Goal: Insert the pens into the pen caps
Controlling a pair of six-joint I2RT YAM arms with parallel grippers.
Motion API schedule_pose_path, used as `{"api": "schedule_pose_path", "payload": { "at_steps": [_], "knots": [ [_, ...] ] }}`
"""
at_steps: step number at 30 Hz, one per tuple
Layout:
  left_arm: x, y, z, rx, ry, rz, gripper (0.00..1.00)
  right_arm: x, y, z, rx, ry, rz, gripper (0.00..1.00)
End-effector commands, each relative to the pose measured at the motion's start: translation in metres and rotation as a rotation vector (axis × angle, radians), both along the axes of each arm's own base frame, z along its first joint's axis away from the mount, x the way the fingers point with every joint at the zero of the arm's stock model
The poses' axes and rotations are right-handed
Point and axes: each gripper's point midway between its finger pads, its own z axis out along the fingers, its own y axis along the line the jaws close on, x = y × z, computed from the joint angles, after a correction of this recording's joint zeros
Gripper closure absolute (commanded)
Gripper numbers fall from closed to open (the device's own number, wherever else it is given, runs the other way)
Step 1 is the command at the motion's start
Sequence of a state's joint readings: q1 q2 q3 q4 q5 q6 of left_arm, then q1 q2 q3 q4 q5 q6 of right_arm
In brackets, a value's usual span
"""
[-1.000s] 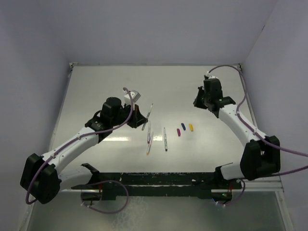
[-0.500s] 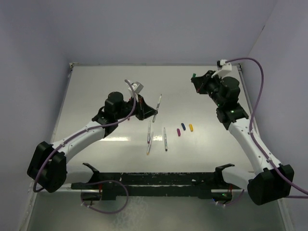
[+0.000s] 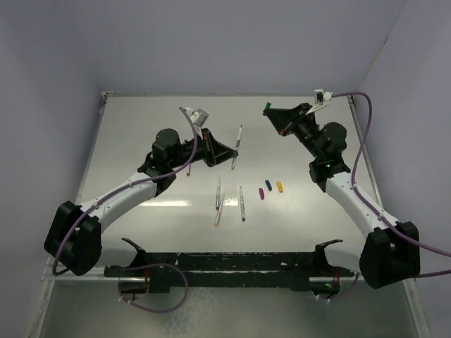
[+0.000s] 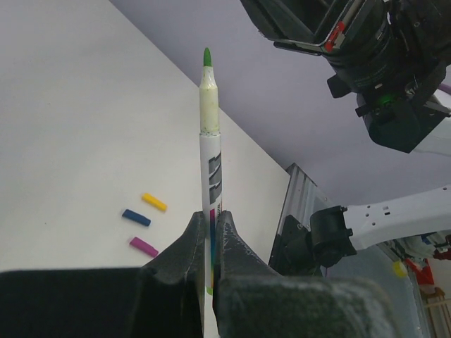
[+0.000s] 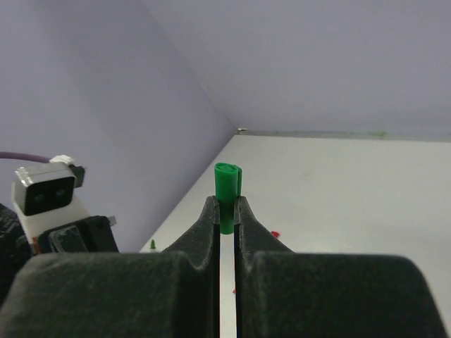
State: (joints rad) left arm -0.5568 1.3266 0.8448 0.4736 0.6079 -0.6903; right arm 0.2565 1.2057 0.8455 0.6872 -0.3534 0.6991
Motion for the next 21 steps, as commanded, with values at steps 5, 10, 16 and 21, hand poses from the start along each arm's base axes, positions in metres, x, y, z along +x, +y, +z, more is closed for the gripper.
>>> {"api": "schedule_pose_path", "payload": {
  "at_steps": [5,10,16,21],
  "knots": [
    [0.000,-0.010,0.025,-0.055,-0.068,-0.037,1.00,-0.021,0.029,0.039,0.124,-0.112,0.175,1.00],
    [0.002,-0.012,0.027,-0.056,-0.074,-0.041,1.00,-0.026,0.046,0.033,0.108,-0.099,0.226,1.00],
    [0.005,-0.014,0.028,-0.050,-0.081,-0.041,1.00,-0.031,0.061,0.023,0.090,-0.074,0.274,1.00],
    [0.006,-0.013,0.028,-0.046,-0.086,-0.034,1.00,-0.033,0.063,0.017,0.080,-0.056,0.281,1.00]
  ]
}}
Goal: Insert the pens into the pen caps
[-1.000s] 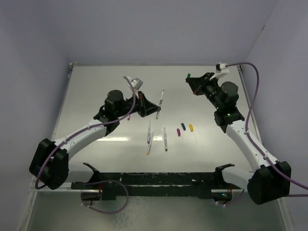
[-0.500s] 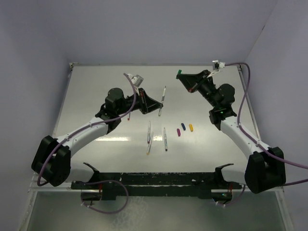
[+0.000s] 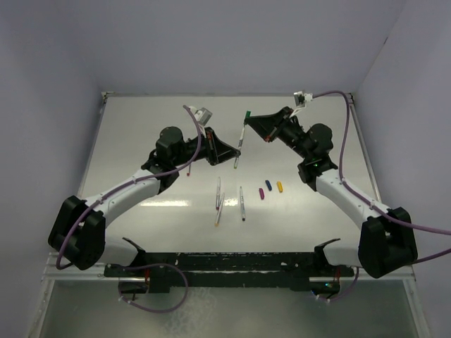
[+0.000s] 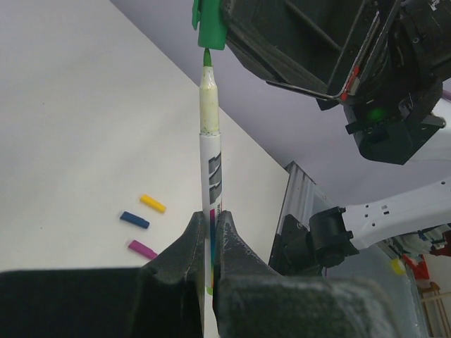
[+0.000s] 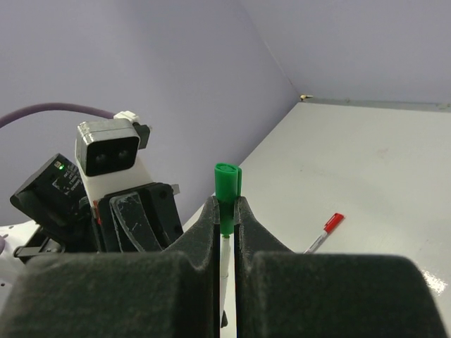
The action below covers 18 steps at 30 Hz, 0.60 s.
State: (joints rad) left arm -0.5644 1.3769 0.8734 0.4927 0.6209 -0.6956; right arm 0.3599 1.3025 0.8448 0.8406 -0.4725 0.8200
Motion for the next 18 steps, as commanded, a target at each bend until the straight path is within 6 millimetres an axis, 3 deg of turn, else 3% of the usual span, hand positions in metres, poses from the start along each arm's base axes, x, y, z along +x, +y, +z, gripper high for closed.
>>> {"api": "schedule_pose_path", "payload": {
  "at_steps": [1,18],
  "knots": [
    [0.001,-0.004,0.030,-0.045,-0.092,-0.013,1.00,-0.011,0.004,0.020,0.011,-0.073,0.035,1.00],
    [0.003,-0.003,0.032,-0.048,-0.105,0.002,1.00,-0.010,0.011,0.006,-0.021,-0.044,0.055,1.00]
  ]
}}
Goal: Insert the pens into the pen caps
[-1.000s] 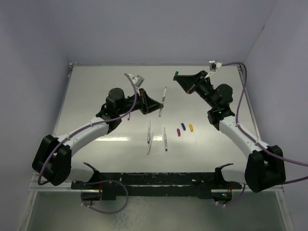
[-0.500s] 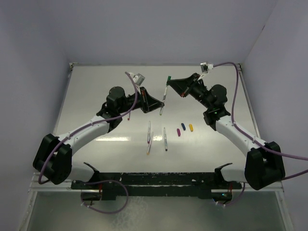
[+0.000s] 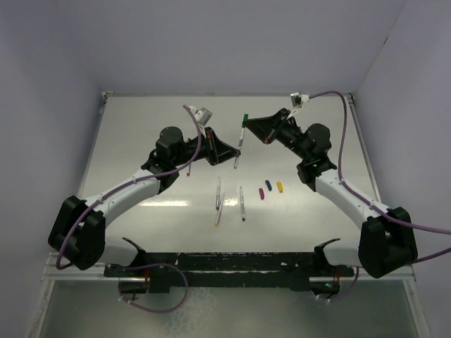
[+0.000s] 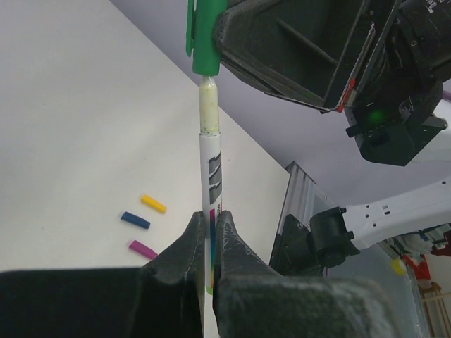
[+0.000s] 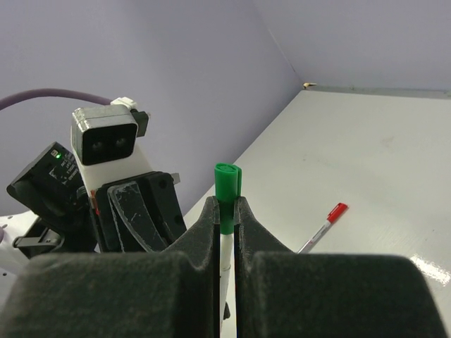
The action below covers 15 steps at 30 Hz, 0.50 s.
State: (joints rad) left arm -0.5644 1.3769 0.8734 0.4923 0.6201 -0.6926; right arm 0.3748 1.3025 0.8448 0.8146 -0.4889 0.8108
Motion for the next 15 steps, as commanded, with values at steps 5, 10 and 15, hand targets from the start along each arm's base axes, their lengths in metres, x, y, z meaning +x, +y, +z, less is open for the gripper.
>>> {"api": "schedule_pose_path", "payload": {
  "at_steps": [5,10,15],
  "knots": [
    [0.007,-0.001,0.035,-0.056,-0.108,0.031,1.00,-0.009,0.011,0.005,-0.030,-0.042,0.061,1.00],
    [0.014,0.001,0.044,-0.088,-0.129,0.074,1.00,-0.014,0.016,-0.010,-0.062,-0.002,0.111,1.00],
    [0.022,0.003,0.049,-0.126,-0.151,0.118,1.00,-0.021,0.021,-0.022,-0.071,0.041,0.165,1.00]
  ]
}}
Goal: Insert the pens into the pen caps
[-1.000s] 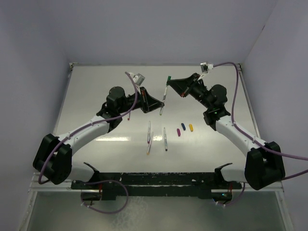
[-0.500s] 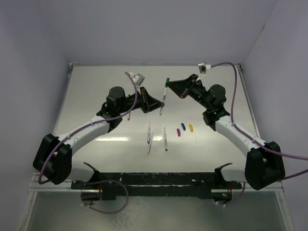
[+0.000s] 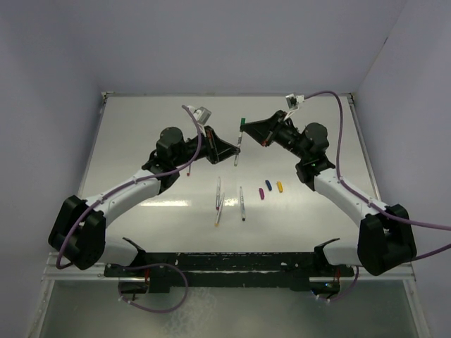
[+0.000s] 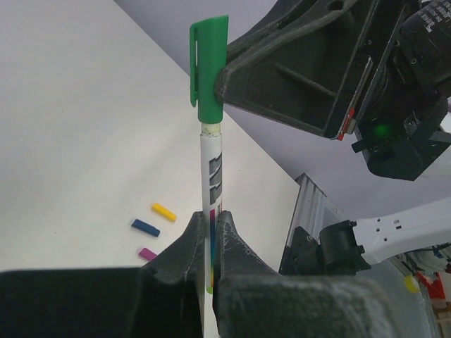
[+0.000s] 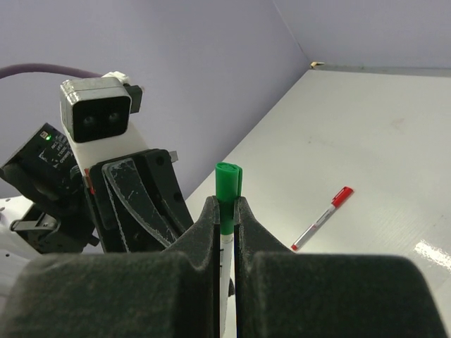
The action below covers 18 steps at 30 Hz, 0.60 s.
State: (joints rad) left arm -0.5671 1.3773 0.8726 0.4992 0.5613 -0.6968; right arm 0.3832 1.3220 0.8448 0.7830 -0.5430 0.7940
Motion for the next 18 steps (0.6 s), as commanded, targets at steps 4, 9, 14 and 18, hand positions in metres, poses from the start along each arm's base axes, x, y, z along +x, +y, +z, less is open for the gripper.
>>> {"api": "schedule_pose_path", "payload": {
  "at_steps": [4,9,14,18],
  "knots": [
    [0.015,0.002,0.055,-0.154,-0.176,0.075,1.00,-0.021,0.017,-0.016,-0.021,0.050,0.162,1.00],
    [0.021,0.006,0.068,-0.196,-0.217,0.119,1.00,-0.027,0.021,-0.023,-0.027,0.074,0.208,1.00],
    [0.027,0.013,0.086,-0.243,-0.270,0.178,1.00,-0.033,0.026,-0.034,-0.078,0.100,0.250,1.00],
    [0.033,0.024,0.105,-0.273,-0.328,0.235,1.00,-0.032,0.028,-0.054,-0.179,0.136,0.219,1.00]
  ]
}}
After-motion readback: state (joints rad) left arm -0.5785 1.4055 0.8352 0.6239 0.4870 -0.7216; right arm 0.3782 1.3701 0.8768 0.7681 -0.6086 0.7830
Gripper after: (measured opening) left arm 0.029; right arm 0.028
